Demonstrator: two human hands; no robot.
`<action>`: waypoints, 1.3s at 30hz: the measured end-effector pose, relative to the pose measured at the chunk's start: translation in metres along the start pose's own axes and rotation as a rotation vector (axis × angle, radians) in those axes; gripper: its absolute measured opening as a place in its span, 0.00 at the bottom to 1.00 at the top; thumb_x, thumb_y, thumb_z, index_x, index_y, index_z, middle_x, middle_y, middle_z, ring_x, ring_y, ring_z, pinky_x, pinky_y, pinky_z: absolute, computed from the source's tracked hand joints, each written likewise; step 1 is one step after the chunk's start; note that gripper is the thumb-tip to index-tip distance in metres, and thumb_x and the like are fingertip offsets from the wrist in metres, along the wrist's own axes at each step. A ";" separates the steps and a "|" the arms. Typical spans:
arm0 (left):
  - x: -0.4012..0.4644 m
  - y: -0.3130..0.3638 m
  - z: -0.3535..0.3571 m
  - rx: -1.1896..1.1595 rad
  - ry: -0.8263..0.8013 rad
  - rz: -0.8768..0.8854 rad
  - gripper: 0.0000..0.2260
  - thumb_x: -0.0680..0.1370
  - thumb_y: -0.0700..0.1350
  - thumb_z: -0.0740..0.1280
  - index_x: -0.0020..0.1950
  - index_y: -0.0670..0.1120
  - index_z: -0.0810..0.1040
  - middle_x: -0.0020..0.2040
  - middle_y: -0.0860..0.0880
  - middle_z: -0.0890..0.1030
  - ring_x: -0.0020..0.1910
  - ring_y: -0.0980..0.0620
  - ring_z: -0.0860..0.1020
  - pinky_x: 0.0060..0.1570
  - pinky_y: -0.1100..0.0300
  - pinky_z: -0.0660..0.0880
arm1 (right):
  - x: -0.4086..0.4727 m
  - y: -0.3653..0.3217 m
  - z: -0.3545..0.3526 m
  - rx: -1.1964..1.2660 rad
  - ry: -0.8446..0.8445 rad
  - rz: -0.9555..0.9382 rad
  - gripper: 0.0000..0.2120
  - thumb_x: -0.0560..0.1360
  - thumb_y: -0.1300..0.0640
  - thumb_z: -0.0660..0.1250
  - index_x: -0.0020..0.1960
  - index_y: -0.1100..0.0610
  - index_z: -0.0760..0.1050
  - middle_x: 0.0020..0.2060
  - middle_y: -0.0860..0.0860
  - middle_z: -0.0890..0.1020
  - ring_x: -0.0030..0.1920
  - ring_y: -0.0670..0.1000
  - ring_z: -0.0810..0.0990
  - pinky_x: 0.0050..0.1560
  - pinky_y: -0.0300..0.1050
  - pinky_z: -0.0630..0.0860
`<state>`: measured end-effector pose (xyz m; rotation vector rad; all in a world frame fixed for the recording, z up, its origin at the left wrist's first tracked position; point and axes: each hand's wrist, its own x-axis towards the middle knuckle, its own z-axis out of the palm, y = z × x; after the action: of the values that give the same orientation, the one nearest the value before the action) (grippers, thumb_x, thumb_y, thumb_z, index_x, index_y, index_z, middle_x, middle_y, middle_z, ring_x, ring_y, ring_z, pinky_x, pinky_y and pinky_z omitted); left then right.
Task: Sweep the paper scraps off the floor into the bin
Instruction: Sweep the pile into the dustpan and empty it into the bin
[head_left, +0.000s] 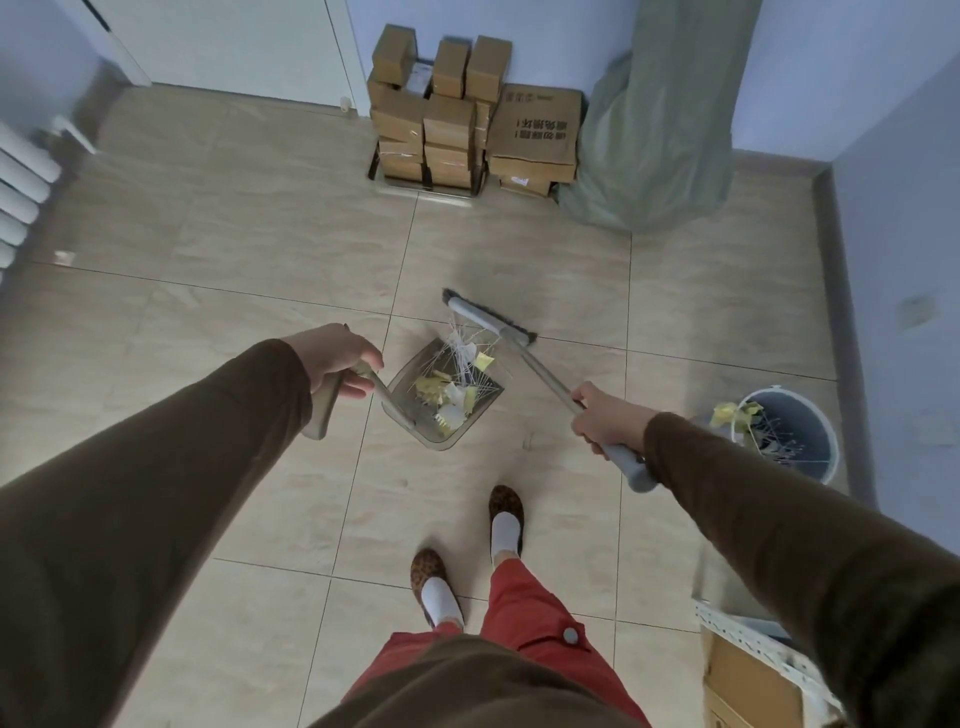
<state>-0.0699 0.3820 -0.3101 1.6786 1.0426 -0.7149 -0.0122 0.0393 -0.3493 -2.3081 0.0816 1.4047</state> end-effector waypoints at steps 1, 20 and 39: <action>0.001 0.000 0.001 0.001 -0.006 0.004 0.05 0.76 0.35 0.69 0.51 0.37 0.78 0.52 0.37 0.79 0.50 0.40 0.84 0.54 0.45 0.82 | 0.008 -0.006 0.010 -0.031 -0.025 0.010 0.22 0.79 0.62 0.57 0.72 0.51 0.60 0.46 0.60 0.75 0.33 0.51 0.72 0.27 0.41 0.71; 0.000 -0.008 0.000 -0.035 0.004 0.015 0.11 0.77 0.35 0.67 0.58 0.34 0.76 0.54 0.35 0.79 0.49 0.40 0.83 0.47 0.50 0.83 | -0.060 0.054 -0.006 0.092 0.030 0.012 0.21 0.78 0.61 0.61 0.67 0.45 0.64 0.36 0.54 0.76 0.27 0.48 0.72 0.25 0.39 0.70; 0.002 -0.015 0.010 -0.088 0.026 0.105 0.13 0.76 0.34 0.65 0.60 0.32 0.76 0.54 0.37 0.77 0.47 0.42 0.84 0.56 0.50 0.81 | -0.068 0.047 0.031 -0.089 -0.148 0.062 0.21 0.77 0.61 0.60 0.67 0.46 0.63 0.40 0.55 0.75 0.29 0.48 0.71 0.26 0.39 0.71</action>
<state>-0.0824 0.3757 -0.3215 1.6578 0.9823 -0.5725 -0.0834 -0.0026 -0.3186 -2.2816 0.0465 1.6362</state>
